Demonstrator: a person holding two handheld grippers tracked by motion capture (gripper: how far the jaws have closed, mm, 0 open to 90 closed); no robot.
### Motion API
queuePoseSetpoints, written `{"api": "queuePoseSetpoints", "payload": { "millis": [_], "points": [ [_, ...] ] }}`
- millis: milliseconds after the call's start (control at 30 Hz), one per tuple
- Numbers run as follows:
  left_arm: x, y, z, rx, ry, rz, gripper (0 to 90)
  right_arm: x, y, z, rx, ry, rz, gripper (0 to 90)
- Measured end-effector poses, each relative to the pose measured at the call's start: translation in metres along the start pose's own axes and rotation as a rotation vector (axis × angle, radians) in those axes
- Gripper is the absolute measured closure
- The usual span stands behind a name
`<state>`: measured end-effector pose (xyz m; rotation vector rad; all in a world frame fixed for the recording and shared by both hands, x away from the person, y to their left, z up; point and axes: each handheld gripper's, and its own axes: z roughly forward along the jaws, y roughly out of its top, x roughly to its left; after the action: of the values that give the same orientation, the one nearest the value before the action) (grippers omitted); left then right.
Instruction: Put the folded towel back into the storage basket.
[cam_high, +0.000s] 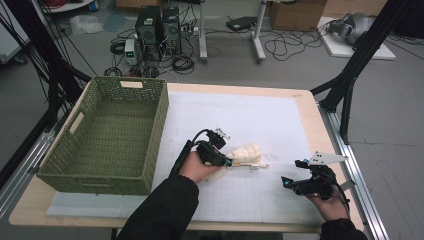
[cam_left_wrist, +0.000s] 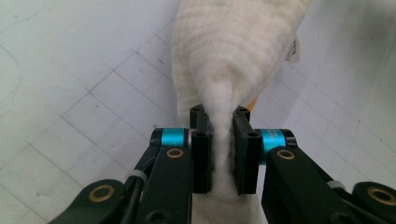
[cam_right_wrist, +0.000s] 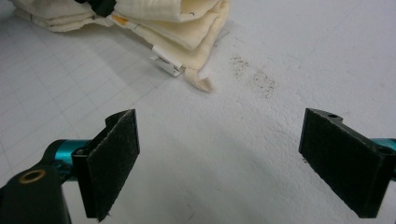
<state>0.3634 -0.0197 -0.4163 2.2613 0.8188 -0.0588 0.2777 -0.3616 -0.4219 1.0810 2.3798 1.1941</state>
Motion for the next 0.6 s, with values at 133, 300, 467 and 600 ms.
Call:
{"api": "queuePoseSetpoints", "payload": {
  "millis": [133, 300, 467, 600],
  "points": [
    [0.002, -0.001, -0.003, -0.020, -0.019, -0.022, 79.7, 0.000, 0.000, 0.001, -0.003, 0.003, -0.005, 11.4],
    [0.006, -0.001, -0.006, -0.045, -0.042, -0.058, 79.7, 0.000, 0.000, 0.001, -0.006, 0.005, -0.003, 11.4],
    [0.010, -0.001, -0.012, -0.070, -0.042, -0.096, 79.8, 0.000, 0.000, 0.001, -0.006, 0.005, -0.005, 11.5],
    [0.012, -0.001, -0.018, -0.094, -0.054, -0.123, 79.8, 0.000, 0.000, 0.001, -0.006, 0.007, -0.006, 11.5]
  ]
}}
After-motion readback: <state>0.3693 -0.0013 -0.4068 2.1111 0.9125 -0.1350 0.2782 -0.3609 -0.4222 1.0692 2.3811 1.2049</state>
